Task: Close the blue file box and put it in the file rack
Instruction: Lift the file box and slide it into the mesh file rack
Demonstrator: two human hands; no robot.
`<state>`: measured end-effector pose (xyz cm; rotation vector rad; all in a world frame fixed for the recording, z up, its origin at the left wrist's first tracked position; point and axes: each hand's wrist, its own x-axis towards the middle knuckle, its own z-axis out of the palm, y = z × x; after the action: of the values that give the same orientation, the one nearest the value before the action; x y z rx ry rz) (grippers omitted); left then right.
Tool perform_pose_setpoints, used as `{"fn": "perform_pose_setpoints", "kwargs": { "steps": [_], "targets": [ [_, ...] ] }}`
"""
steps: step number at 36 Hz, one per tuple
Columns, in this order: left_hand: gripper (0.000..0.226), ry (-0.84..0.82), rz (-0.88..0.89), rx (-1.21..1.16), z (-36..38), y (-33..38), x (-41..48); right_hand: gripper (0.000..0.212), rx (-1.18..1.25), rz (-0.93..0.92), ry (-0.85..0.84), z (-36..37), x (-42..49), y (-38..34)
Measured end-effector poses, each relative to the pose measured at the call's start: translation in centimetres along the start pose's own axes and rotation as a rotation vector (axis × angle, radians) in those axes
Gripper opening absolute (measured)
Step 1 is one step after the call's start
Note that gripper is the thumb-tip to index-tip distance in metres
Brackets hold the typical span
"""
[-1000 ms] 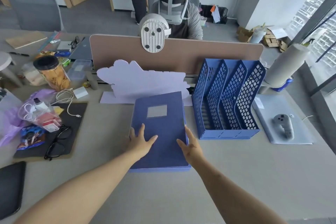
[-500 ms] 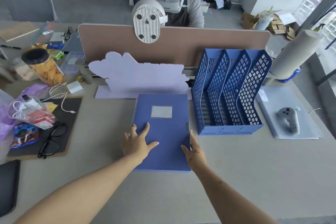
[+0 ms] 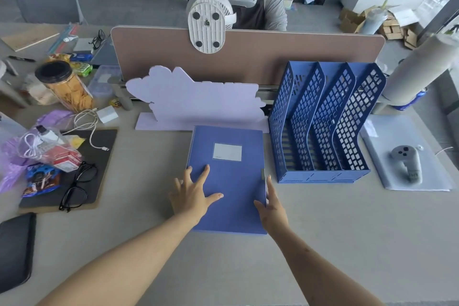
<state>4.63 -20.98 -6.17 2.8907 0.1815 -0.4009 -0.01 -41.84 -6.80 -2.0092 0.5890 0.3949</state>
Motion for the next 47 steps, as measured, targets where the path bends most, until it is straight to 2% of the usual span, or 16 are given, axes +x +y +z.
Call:
{"fn": "perform_pose_setpoints", "kwargs": {
  "steps": [3,6,11,17,23,28,34,37,40,44,47],
  "targets": [
    [0.122,-0.021,-0.054,-0.053,-0.1,-0.1,0.6,0.087,-0.142,-0.065,-0.054,-0.8,1.0,-0.7],
    [0.137,-0.112,-0.115,-0.092,-0.2,-0.4,1.4,0.091,-0.260,-0.036,-0.140,-1.3,2.0,-1.3],
    [0.141,-0.189,-0.108,-0.065,-0.3,-0.6,2.1,0.099,-0.521,-0.028,-0.178,-1.3,2.5,-1.9],
    [0.145,-0.184,-0.101,-0.096,-0.2,-0.9,2.3,0.095,-0.615,-0.043,-0.173,-1.9,2.0,-2.1],
    [0.144,-0.126,-0.057,-0.454,-0.3,-1.6,1.0,0.094,-0.408,-0.101,-0.211,-2.3,1.3,-1.1],
    [0.140,-0.003,0.027,-0.589,-0.4,-3.8,-0.5,0.095,-0.192,-0.179,-0.163,-1.0,-1.9,-1.1],
    [0.140,0.186,0.166,-0.724,-3.5,-3.3,-0.5,0.089,0.069,-0.409,0.039,-1.1,-4.3,-4.1],
    [0.141,0.229,0.269,-0.741,-6.0,-1.6,0.0,0.083,0.187,-0.483,0.127,-2.9,-5.0,-6.0],
    [0.140,0.281,0.370,-0.744,-8.3,0.5,0.5,0.086,0.209,-0.533,0.249,-5.2,-5.5,-7.7],
    [0.137,0.290,0.508,-0.767,-10.7,3.4,0.9,0.097,0.223,-0.522,0.382,-9.1,-6.5,-9.9],
    [0.137,0.263,0.590,-0.809,-11.9,5.6,0.9,0.093,0.269,-0.460,0.415,-13.4,-7.7,-10.9]
  ]
}}
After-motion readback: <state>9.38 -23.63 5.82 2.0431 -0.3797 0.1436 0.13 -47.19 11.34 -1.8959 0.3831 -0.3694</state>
